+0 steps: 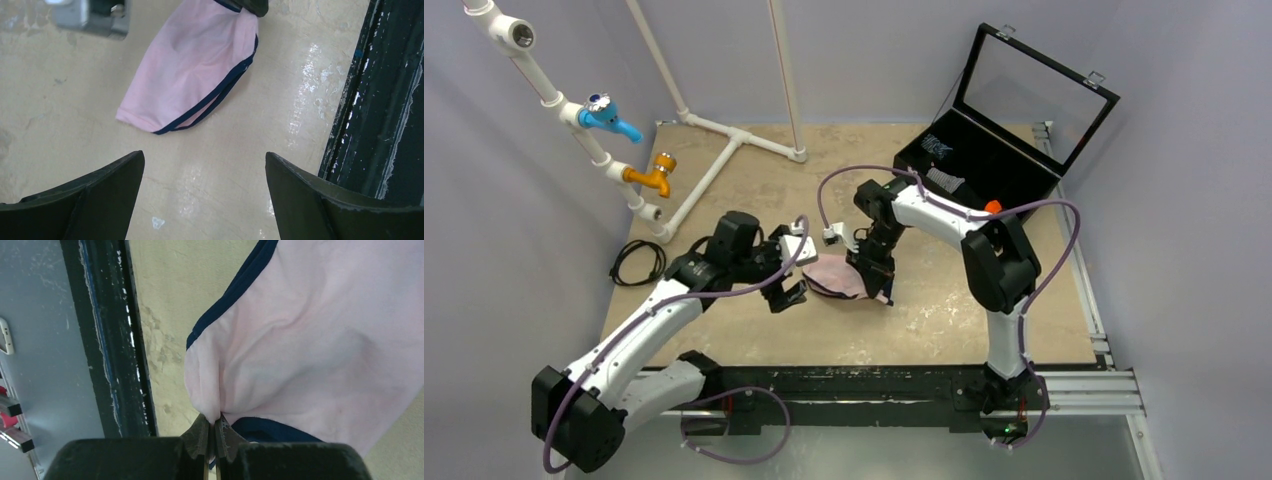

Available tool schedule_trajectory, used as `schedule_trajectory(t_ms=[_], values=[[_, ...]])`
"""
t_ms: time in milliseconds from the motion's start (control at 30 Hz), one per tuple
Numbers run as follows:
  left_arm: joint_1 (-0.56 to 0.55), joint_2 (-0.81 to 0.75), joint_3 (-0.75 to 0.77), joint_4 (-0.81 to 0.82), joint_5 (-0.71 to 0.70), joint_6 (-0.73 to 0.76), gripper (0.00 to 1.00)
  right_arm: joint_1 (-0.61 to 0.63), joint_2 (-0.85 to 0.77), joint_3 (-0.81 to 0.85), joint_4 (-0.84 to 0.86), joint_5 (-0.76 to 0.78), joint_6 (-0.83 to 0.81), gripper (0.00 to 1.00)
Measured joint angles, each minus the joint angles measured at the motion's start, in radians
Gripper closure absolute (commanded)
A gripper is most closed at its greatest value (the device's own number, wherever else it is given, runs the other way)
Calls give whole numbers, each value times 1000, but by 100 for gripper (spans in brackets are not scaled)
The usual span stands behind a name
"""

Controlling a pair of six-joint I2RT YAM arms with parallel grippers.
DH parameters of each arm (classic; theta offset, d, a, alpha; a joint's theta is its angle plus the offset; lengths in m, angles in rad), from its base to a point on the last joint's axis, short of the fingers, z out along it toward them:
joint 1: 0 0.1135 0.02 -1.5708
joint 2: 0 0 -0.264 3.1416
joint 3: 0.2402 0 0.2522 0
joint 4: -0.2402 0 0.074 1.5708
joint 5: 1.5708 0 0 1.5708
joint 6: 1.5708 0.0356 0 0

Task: Roll the underwear
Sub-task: Fold the underwear at the center of the board.

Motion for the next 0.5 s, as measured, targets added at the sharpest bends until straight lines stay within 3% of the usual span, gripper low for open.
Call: schedule_trajectory(t_ms=[300,500], values=[[-273,153,-3,148,-182,28,11,-20,56,105,-98,-62,-24,100],[-396,282,-2,249,-286,26,11,-32,90,122,-123,-70,-27,100]])
